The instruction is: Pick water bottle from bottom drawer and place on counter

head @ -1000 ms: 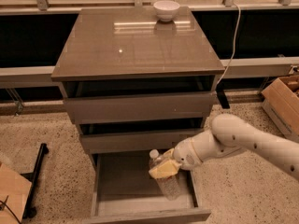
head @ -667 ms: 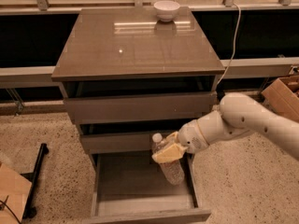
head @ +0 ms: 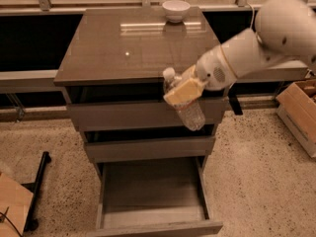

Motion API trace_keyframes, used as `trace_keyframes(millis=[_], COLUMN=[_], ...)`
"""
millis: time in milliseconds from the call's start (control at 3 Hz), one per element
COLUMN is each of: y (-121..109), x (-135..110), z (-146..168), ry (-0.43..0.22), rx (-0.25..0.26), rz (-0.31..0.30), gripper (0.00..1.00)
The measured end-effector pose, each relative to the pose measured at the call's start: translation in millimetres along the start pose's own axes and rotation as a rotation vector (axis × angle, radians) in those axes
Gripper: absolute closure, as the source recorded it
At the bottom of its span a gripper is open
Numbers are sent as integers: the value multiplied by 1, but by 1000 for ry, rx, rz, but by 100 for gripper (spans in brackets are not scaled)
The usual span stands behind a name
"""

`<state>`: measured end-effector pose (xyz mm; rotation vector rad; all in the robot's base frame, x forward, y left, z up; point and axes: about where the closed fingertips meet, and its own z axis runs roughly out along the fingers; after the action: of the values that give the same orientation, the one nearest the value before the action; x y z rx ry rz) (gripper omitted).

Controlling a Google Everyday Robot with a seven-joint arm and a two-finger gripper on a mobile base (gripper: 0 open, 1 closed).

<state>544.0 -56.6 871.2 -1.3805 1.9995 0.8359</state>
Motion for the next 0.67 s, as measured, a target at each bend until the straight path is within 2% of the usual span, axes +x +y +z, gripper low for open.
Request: trace_keyframes(millis=[333,667], y=[-15,-13], x=[-59,-105], z=[-27,-26], ry=[71,51], rx=[51,50], rz=[-37,-103], gripper=[100,100])
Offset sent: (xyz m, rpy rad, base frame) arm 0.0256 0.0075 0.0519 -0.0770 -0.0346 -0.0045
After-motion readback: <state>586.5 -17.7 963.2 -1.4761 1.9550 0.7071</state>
